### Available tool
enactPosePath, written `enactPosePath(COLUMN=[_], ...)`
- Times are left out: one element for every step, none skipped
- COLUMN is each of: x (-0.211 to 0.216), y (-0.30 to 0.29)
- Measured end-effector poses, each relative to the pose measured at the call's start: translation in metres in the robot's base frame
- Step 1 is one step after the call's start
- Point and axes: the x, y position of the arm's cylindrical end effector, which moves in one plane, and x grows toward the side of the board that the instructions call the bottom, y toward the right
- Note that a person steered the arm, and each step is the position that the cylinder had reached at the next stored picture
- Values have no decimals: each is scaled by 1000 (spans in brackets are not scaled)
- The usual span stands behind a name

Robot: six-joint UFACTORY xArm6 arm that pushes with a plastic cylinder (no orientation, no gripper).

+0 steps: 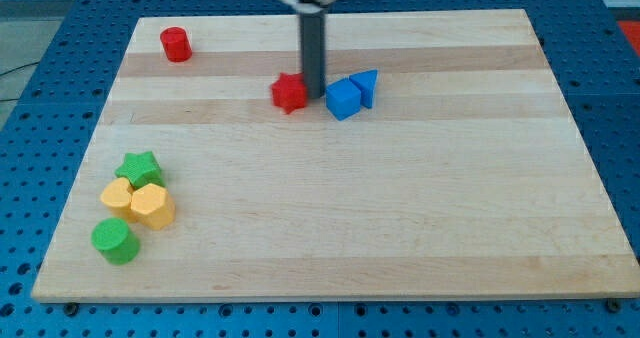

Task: Move the red star to the left center of the board

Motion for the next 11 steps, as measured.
enactPosePath(x=[1,1,19,33,35,32,6,8,5,4,4], y=[-48,-81,-40,-60,-120,-100,-15,-26,-74,-131,-149])
